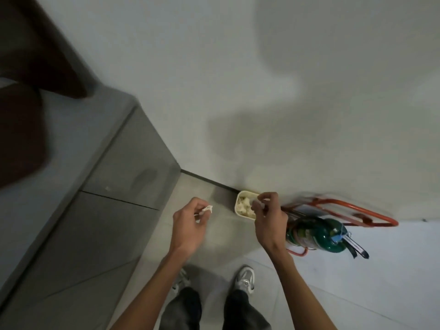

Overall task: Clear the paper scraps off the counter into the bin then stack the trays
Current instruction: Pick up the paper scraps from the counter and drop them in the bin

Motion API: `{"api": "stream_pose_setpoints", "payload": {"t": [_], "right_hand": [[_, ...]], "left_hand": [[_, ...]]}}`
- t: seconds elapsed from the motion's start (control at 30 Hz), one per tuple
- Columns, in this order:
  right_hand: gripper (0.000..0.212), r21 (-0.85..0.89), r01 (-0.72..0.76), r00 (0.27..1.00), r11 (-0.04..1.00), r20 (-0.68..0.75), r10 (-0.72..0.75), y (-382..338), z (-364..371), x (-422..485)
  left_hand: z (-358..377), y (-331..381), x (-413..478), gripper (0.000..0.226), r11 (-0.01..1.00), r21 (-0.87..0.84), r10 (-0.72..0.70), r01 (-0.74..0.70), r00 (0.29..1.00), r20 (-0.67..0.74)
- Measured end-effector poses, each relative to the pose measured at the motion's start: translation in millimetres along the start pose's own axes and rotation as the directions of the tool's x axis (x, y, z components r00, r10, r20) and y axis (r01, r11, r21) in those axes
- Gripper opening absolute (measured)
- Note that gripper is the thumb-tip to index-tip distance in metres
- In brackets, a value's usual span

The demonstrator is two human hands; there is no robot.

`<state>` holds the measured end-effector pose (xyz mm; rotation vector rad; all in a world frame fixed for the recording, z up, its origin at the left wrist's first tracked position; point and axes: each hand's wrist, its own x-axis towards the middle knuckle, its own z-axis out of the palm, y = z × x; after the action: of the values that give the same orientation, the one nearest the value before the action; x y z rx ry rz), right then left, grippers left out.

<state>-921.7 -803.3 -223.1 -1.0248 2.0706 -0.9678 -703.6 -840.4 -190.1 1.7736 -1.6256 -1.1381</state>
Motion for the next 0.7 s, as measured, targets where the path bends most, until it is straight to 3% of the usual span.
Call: {"api": "stream_pose_setpoints", "payload": {"t": [0.17, 0.4, 0.57, 0.7], "right_hand": [[0.012, -0.024, -0.102, 0.994, 0.995, -0.046, 0.100, 120, 6, 47], [0.013, -0.274, -0.017, 0.999, 0.961, 0.034, 0.028, 275, 59, 108], [0.015, -0.380, -0.037, 0.990, 0.924, 0.111, 0.086, 350, 101, 145], [0.043, -0.465, -0.110, 0.948, 0.878, 0.216, 0.233, 373, 122, 166]], "left_hand": [[125, -45, 32, 0.017, 0.991, 0.131, -0.002, -0.005, 0.999, 0.049], [278, -146, 104, 0.022, 0.976, 0.218, -0.010, -0.020, 0.991, 0.136], [357, -202, 152, 0.019, 0.952, 0.304, -0.033, -0.021, 0.985, 0.171], [392, -221, 174, 0.042, 0.881, 0.467, -0.130, -0.076, 0.911, 0.393]]}}
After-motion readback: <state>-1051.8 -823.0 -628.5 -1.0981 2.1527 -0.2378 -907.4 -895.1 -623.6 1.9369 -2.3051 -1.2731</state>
